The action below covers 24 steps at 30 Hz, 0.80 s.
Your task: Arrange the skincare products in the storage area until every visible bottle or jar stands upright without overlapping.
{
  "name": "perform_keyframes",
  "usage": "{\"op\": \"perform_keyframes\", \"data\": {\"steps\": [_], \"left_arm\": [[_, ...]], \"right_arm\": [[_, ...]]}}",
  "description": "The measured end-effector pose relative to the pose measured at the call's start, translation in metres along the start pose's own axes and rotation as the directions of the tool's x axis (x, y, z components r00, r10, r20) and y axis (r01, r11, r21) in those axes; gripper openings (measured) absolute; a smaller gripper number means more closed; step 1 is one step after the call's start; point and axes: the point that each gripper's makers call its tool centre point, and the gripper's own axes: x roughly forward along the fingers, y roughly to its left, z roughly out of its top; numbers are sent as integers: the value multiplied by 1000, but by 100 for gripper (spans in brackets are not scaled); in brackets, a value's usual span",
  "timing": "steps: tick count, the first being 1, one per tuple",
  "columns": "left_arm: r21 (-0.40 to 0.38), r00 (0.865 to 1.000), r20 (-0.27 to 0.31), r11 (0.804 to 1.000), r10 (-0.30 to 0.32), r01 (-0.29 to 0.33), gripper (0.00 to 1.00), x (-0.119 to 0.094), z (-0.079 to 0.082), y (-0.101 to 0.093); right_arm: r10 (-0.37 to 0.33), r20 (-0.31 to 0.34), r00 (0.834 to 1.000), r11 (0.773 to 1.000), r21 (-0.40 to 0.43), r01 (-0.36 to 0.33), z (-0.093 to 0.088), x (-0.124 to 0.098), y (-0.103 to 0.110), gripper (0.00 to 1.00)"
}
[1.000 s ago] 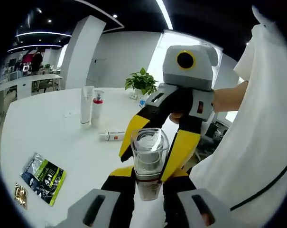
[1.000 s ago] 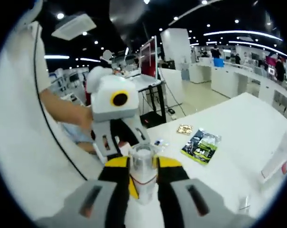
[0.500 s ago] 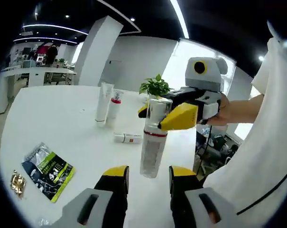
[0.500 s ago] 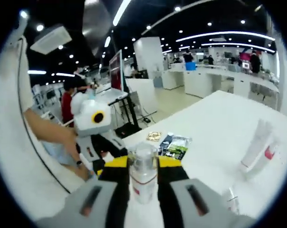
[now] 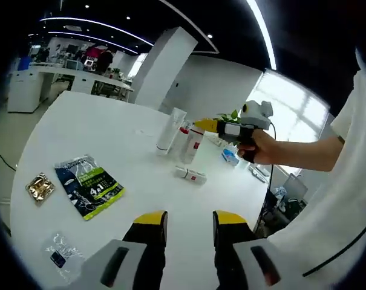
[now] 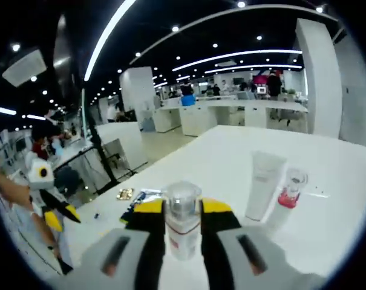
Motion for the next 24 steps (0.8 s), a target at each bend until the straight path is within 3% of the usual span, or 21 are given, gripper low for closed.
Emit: {"op": "perform_keyframes", "data": {"steps": [4, 7, 9, 12, 16, 24], "left_arm": [[20, 998, -51, 999, 31, -30, 28, -4, -15, 5], [-43, 999, 22, 999, 29, -28, 28, -8, -7, 1], [-51, 1000, 10, 998, 23, -22, 28, -8, -11, 0], [-24, 999, -16, 999, 47, -48, 28, -12, -17, 1], [-93, 997, 25, 994, 68, -65, 27, -22, -18, 3], [-122, 992, 4, 984, 129, -127, 27, -39, -36, 7]], "right_arm": [[-53, 1, 999, 999, 0, 53, -11, 9, -20, 19], [-84, -12, 996, 996, -29, 84, -20, 16, -33, 19], [-107, -30, 994, 993, -49, 106, -27, 22, -41, 19], [-113, -12, 994, 991, -75, 112, -26, 28, -47, 19], [-117, 11, 993, 985, -124, 118, -22, 38, -56, 19], [-103, -23, 994, 981, -168, 98, -40, 51, -69, 19]]}}
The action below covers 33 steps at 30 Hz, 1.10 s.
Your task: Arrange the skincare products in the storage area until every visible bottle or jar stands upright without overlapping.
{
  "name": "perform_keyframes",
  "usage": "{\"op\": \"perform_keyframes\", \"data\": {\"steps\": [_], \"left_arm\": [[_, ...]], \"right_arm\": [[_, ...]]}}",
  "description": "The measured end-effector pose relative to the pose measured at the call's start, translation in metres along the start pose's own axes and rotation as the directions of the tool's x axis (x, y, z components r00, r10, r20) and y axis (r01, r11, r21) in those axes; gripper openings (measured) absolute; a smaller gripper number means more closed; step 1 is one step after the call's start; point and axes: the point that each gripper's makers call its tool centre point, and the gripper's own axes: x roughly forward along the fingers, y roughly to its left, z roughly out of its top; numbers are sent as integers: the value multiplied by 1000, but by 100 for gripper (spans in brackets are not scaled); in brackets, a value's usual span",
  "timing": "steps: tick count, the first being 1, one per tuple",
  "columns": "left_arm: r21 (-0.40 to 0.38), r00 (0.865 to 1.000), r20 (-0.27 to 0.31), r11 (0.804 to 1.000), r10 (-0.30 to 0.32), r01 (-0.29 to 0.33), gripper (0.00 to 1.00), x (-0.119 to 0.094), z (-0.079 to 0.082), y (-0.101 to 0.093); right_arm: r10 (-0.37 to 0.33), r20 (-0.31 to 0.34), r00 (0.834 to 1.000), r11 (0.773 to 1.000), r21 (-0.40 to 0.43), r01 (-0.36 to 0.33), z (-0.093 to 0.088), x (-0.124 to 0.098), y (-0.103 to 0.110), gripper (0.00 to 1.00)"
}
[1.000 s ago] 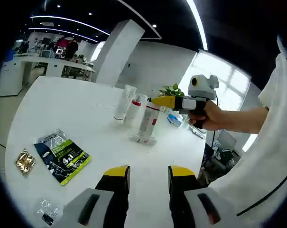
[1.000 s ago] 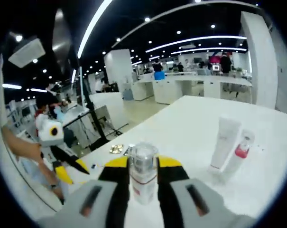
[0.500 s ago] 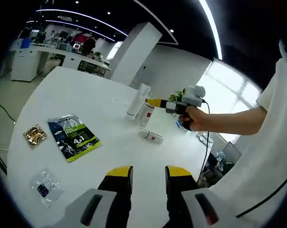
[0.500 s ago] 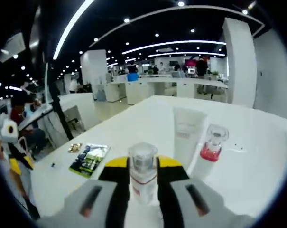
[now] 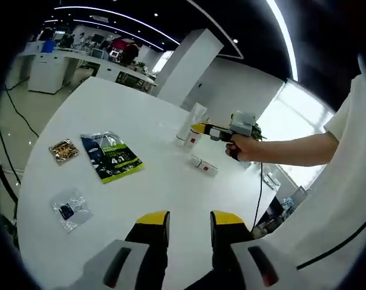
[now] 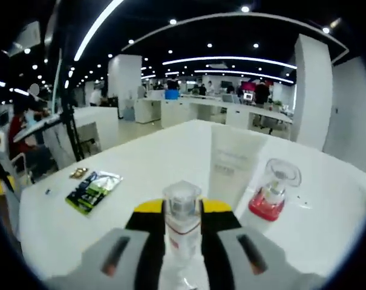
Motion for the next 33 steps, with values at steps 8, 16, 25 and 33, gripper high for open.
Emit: {"op": "perform_keyframes", "data": {"steps": [8, 16, 25, 33], "left_arm": [[-24, 1000, 6, 1000, 19, -19, 27, 1, 2, 0], [-38, 999, 10, 998, 41, -40, 27, 2, 4, 2], [-39, 999, 13, 998, 42, -42, 27, 8, 4, -3], [-29, 999, 4, 999, 42, -42, 27, 10, 1, -6]], "right_arm": [[0, -6, 1000, 1000, -19, 0, -8, 7, -2, 19], [-17, 5, 1000, 1000, -11, 17, -15, -4, -6, 20], [-18, 16, 1000, 1000, 12, 18, -15, -10, -4, 21], [-10, -1, 1000, 999, 43, 10, -18, -13, -8, 21]]}}
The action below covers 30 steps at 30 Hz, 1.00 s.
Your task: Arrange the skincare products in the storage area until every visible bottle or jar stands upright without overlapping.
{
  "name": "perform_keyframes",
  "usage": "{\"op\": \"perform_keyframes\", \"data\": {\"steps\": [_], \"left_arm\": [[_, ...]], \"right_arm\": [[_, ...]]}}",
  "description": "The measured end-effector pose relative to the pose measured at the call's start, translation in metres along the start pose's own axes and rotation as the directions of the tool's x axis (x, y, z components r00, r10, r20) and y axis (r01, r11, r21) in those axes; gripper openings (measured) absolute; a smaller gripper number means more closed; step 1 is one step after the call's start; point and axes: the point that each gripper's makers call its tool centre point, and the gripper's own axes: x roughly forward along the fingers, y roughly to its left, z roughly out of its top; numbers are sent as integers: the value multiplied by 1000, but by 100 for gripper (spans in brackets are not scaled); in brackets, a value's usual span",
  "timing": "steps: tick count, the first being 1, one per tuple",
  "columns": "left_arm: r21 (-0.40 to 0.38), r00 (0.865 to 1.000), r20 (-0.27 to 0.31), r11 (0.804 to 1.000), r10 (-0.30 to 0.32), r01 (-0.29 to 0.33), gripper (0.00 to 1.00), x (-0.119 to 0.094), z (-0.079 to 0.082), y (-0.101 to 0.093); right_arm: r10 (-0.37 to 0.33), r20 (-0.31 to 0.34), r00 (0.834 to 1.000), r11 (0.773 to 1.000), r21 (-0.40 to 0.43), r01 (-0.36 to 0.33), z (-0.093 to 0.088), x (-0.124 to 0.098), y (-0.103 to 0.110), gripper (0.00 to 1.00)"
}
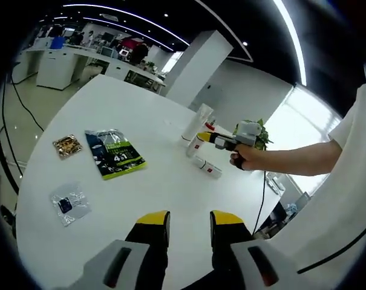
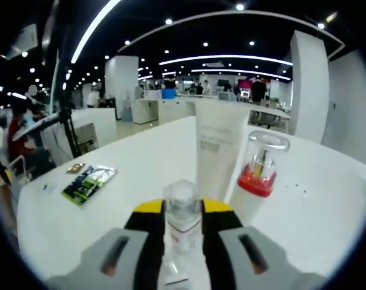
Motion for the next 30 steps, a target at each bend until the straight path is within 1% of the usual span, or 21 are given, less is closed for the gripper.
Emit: {"op": "perform_keyframes", "data": {"steps": [6, 8, 11, 14, 17, 18, 22, 30], "left_arm": [[5, 1000, -5, 1000, -2, 2, 27, -1, -3, -3], [32, 1000, -23, 999, 6, -5, 27, -2, -7, -3], [46, 999, -39, 999, 0, 2, 27, -1, -10, -5], [55, 999, -42, 998, -2, 4, 27, -2, -9, -7], [60, 999, -42, 998, -2, 4, 27, -2, -9, -7], [65, 999, -45, 998, 1, 2, 27, -3, -9, -6], [66, 999, -47, 998, 1, 2, 27, -3, -9, -6], [75, 999, -44, 997, -5, 8, 27, 0, -6, -11]], "right_arm": [[3, -19, 1000, 1000, -3, -3, -5, -2, -1, 21], [4, -60, 998, 1000, 15, -3, -12, -1, 0, 21], [10, -78, 997, 1000, 0, -10, -18, 0, 1, 21], [12, -98, 995, 1000, -6, -12, -22, 0, 2, 22], [6, -124, 992, 1000, 15, -4, -28, 0, 1, 27], [10, -121, 993, 1000, 9, -9, -28, 0, 2, 27], [23, -141, 990, 1000, 16, -21, -32, 0, 7, 27], [14, -181, 983, 999, 38, -7, -43, -3, 6, 29]]}}
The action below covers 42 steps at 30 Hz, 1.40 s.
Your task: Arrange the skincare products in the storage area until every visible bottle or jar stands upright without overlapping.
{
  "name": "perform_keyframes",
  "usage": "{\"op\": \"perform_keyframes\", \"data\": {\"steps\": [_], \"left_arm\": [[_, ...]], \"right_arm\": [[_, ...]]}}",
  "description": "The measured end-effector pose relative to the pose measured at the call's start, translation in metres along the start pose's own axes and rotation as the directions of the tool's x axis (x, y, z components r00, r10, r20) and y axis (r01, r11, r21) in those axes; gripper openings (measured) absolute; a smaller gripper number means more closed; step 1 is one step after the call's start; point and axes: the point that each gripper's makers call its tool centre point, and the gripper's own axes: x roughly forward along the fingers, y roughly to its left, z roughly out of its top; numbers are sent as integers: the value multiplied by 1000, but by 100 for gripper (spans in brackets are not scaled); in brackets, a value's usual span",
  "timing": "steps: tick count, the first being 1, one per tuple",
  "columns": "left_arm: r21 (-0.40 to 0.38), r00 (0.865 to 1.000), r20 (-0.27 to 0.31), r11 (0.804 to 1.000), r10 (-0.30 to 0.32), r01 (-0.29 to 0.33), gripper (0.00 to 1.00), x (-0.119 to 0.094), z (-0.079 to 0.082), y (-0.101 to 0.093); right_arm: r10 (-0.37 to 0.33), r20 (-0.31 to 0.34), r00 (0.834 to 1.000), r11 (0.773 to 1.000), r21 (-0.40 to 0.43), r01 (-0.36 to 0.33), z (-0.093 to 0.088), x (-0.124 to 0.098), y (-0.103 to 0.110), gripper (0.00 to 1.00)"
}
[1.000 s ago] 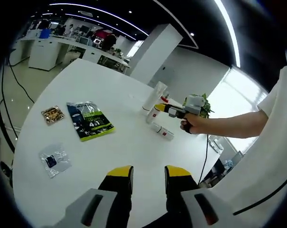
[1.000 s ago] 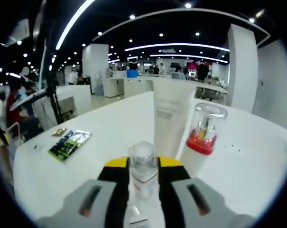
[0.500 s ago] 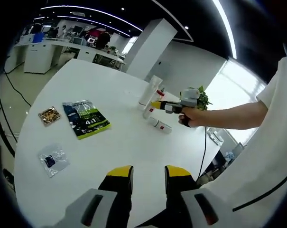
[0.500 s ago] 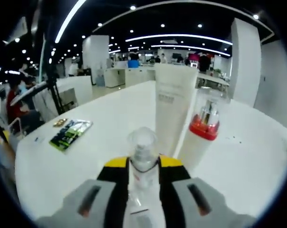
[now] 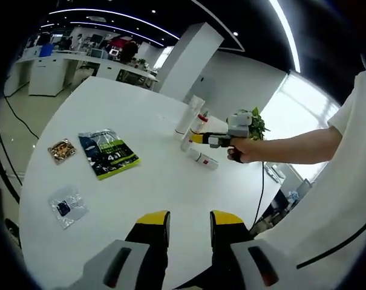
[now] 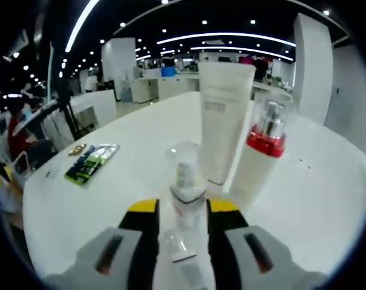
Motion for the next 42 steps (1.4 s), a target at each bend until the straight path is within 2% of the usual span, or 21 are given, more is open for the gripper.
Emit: {"op": "perform_keyframes", "data": {"steps": [13, 18, 27, 31, 42], "left_arm": [[-4, 1000, 4, 1000, 2, -2, 27, -2, -3, -3], [-10, 1000, 5, 1000, 10, -10, 27, -4, -6, -2], [-22, 1000, 13, 1000, 21, -21, 27, -7, -8, 1], [-23, 1000, 13, 999, 25, -25, 27, -9, -8, 3], [-43, 999, 12, 998, 35, -35, 27, -11, -11, 12]], "right_arm": [[-46, -69, 997, 994, 98, 52, -19, -2, -11, 30], [-42, -70, 997, 991, 127, 50, -17, -1, -6, 30], [-52, -80, 995, 989, 134, 63, -14, 8, -4, 27], [-63, -99, 993, 991, 108, 74, -16, 12, -5, 20], [-67, -117, 991, 994, 76, 77, -13, 15, -9, 16]]}}
